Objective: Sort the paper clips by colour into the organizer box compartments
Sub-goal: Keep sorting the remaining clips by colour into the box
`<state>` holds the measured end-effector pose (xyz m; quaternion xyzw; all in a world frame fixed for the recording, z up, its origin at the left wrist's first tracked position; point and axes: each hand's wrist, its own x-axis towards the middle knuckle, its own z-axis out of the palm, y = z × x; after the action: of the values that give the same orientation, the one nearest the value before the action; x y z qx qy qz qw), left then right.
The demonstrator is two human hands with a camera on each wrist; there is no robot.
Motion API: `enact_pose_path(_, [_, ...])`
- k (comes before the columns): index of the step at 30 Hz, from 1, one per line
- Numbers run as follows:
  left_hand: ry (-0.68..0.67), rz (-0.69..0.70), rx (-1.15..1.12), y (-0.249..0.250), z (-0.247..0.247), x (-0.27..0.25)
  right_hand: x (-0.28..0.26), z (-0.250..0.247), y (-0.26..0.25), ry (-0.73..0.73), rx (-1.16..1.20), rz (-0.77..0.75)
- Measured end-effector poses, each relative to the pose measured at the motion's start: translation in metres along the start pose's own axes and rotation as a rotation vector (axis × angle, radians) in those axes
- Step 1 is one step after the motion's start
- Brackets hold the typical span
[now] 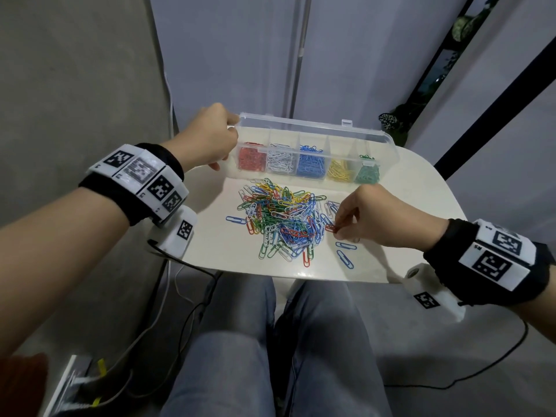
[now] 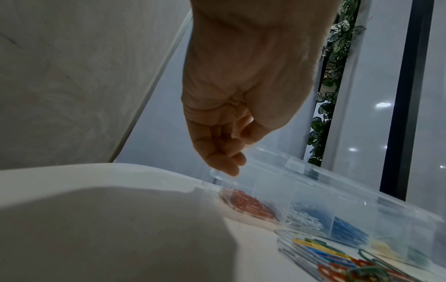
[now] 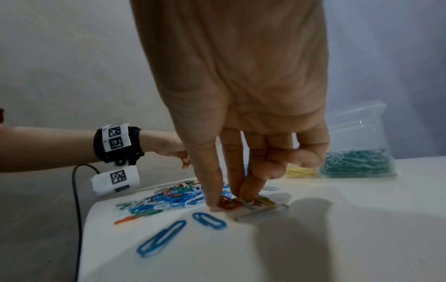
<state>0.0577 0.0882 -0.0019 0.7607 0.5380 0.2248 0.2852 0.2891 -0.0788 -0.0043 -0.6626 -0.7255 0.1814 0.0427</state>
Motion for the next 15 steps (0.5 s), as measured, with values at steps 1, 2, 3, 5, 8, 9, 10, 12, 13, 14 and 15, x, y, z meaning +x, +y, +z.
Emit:
enact_pose_path(1, [0.001, 0.000, -0.003, 0.0000, 0.0001, 0.0000, -0.0003, 0.0010, -0.0011, -0.006, -0.002, 0.005])
enact_pose_path(2, [0.002, 0.000, -0.005, -0.0003, 0.0003, 0.0003, 0.0001, 0.0020, -0.0020, -0.008, -0.007, 0.013])
enact_pose_path(3, [0.004, 0.001, -0.006, -0.0008, 0.0003, 0.0005, 0.0010, 0.0027, -0.0024, -0.008, -0.013, 0.019])
enact_pose_path(5, [0.008, 0.003, -0.005, -0.0016, 0.0003, 0.0010, 0.0031, 0.0033, -0.0032, -0.009, -0.020, 0.027])
enact_pose_path(8, [0.010, 0.002, -0.011, -0.0016, 0.0011, 0.0015, 0.0039, 0.0040, -0.0044, -0.025, -0.046, 0.027])
enact_pose_path(9, [0.008, 0.003, -0.011, -0.0017, 0.0014, 0.0016, 0.0040, 0.0046, -0.0046, -0.027, -0.053, 0.026])
enact_pose_path(10, [0.007, 0.003, -0.013, -0.0018, 0.0018, 0.0017, 0.0045, 0.0052, -0.0044, -0.027, -0.051, 0.026])
enact_pose_path(12, [0.009, 0.001, -0.014, -0.0021, 0.0019, 0.0021, 0.0056, 0.0053, -0.0036, -0.025, -0.036, 0.026])
enact_pose_path(13, [0.010, 0.000, -0.012, -0.0022, 0.0017, 0.0021, 0.0062, 0.0050, -0.0025, -0.021, -0.023, 0.026])
enact_pose_path(14, [0.011, -0.001, -0.009, -0.0020, 0.0015, 0.0019, 0.0067, 0.0045, -0.0010, -0.018, 0.003, 0.030])
enact_pose_path(15, [0.011, -0.002, -0.006, -0.0018, 0.0013, 0.0017, 0.0068, 0.0036, 0.0004, -0.016, 0.044, 0.034])
